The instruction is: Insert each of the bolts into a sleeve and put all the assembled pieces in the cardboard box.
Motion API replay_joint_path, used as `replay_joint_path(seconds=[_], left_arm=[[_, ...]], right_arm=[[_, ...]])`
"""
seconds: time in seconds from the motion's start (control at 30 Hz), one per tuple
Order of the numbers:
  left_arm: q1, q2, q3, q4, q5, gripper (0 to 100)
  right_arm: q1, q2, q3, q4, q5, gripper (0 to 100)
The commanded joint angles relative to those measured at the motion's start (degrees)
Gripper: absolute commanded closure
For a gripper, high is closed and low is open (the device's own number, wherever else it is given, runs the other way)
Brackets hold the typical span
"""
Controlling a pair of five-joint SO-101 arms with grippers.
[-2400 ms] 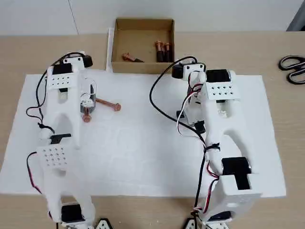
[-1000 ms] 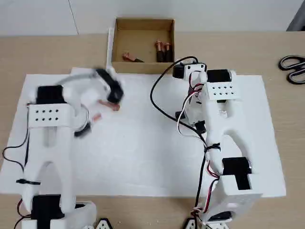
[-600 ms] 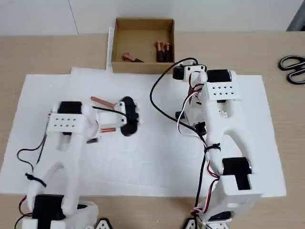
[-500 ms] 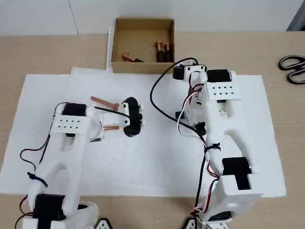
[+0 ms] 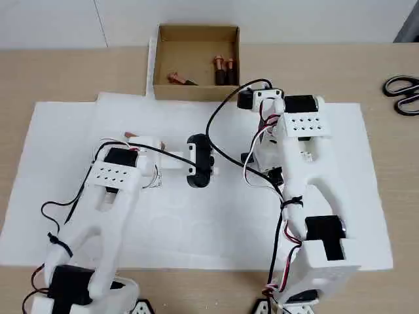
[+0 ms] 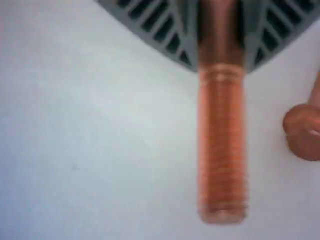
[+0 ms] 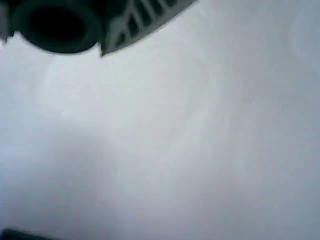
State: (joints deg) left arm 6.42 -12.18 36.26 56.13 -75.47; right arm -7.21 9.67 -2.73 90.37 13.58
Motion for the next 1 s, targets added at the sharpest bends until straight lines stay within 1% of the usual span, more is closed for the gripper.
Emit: replay_joint_path(seconds=[0.0,0.07,0.27,0.33,0.4,0.47,0.5,0.6,0.67,0.83,0.87,0.97], left_arm=[[0.18,-2.55,-0.22,-1.49,-9.49,91],[0.18,-2.55,-0.22,-1.49,-9.41,89],[0.09,-2.9,-0.57,-1.49,-6.77,89],[0.09,-3.08,-1.36,-1.58,-4.04,89],[-0.53,-3.08,-3.91,-1.32,1.05,89],[-2.2,-3.08,-7.25,-1.23,8.35,89],[-2.9,-3.16,-8.66,-0.53,13.45,89],[-4.92,-4.13,-14.29,5.89,31.3,89],[-6.59,-6.42,-17.71,10.29,41.85,89],[-9.23,-14.77,-22.64,15.56,71.91,89],[-9.23,-16.26,-22.64,15.74,75.87,89],[-9.14,-19.96,-22.29,16.09,84.48,89]], right_arm=[[0.13,-1.01,-2.9,0.4,0.18,99.3],[0.13,-1.01,-2.9,0.4,0.18,99.3],[0.13,-1.01,-2.9,0.4,0.18,99.3],[0.13,-1.01,-2.9,0.4,0.18,99.3],[0.13,-1.01,-2.9,0.4,0.18,99.3],[0.13,-1.01,-2.9,0.4,0.18,99.3],[0.13,-1.01,-2.9,0.4,0.18,99.3],[0.13,-1.01,-2.9,0.4,0.18,99.3],[0.13,-1.01,-2.9,0.4,0.18,99.3],[0.04,-1.01,-2.9,0.4,0.18,99.3],[0.04,-1.01,-2.9,0.4,0.18,99.3],[0.04,-1.01,-2.9,0.4,0.18,99.3]])
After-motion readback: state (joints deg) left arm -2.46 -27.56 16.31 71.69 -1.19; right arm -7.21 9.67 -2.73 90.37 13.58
